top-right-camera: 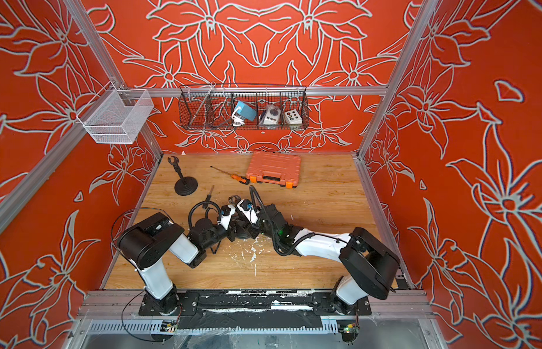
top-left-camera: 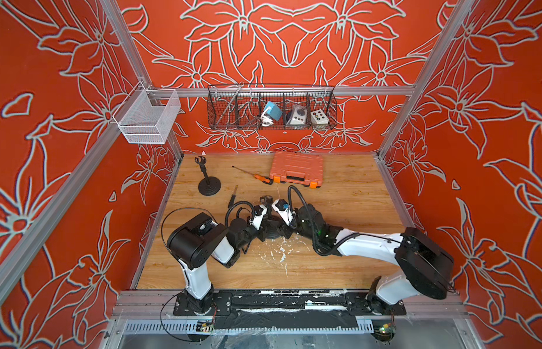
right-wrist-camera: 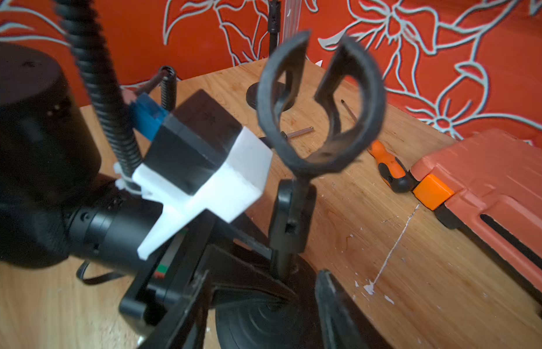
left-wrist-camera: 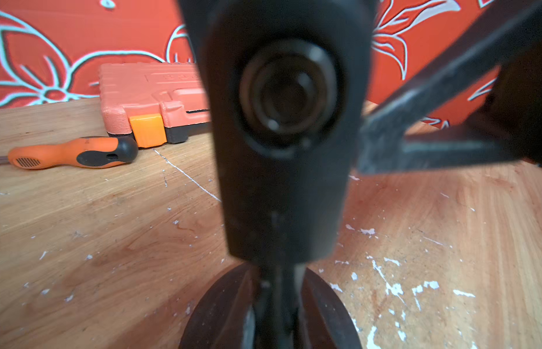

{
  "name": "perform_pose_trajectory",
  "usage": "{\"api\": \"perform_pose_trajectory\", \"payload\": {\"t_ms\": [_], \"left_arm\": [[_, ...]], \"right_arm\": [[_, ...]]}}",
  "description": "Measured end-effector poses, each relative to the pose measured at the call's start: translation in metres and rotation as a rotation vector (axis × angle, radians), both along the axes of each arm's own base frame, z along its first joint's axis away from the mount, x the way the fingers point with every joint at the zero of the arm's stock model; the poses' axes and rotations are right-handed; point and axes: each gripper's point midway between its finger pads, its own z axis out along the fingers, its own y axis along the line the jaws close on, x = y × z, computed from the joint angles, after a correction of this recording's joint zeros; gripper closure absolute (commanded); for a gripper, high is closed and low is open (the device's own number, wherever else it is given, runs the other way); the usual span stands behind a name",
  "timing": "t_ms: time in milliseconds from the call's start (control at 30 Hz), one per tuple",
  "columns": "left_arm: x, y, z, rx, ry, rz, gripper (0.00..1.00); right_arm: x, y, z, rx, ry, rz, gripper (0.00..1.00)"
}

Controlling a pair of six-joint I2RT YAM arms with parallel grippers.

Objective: Assemble a microphone stand
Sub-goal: Screw the microphone stand pole into the microphone stand base, then pick up the microphone stand at the center of the board.

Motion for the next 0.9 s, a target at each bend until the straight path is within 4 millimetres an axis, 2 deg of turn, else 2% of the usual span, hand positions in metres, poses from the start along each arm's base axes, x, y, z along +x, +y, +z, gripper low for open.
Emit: {"api": "perform_pose_trajectory", "payload": {"t_ms": [167,233,333,467,700,900], "left_arm": [[-0.001,0.0,-0.001,0.015,-0.016,-0.006,0.88],[-0.001,-0.001,-0.001,0.017,-0.019,-0.009,0.85],[-0.003,-0.002,-0.002,0.022,-0.018,-0.014,0.68],[-0.006,-0.001,-0.014,0.028,0.038,-0.005,0.56],[-0.01,0.01,-0.018,0.007,0.109,0.056,0.51],[-0.016,0.023,-0.006,-0.057,0.155,0.123,0.48]], "right_arm": [[0.013,-0.029,0.005,-0.006,0.057,0.091,0.38],[0.015,-0.034,0.005,-0.022,0.077,0.118,0.36],[0.011,-0.03,0.01,-0.024,0.08,0.156,0.34],[0.014,-0.026,0.006,-0.023,0.101,0.157,0.33],[0.021,-0.028,-0.003,-0.003,0.149,0.087,0.33],[0.008,-0.022,-0.017,-0.023,0.139,0.068,0.29]]}}
